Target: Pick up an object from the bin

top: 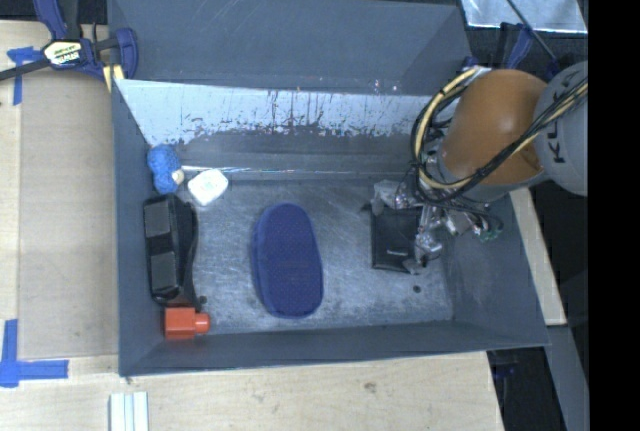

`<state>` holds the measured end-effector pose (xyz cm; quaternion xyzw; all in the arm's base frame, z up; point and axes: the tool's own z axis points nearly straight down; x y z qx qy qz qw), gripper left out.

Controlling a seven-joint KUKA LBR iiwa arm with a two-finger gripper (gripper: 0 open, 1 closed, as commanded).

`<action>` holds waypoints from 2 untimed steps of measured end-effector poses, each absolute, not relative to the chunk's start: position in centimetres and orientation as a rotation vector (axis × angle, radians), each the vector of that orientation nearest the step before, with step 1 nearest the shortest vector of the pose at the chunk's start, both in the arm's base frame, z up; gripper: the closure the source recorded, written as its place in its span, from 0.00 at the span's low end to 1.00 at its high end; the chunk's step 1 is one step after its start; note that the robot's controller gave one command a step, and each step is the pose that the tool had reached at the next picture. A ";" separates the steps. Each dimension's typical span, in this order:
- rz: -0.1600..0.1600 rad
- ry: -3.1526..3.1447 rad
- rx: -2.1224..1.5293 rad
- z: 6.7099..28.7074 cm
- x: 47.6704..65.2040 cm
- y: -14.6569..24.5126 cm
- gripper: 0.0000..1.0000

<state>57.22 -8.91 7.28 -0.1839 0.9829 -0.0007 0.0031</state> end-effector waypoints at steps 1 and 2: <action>0.000 2.956 -1.067 7.3 51.8 -10.8 0.00; -0.001 3.067 -0.653 7.3 60.2 -8.4 0.00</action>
Offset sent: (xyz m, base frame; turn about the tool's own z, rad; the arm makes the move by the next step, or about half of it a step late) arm -0.0539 -0.0172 0.0004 -0.3255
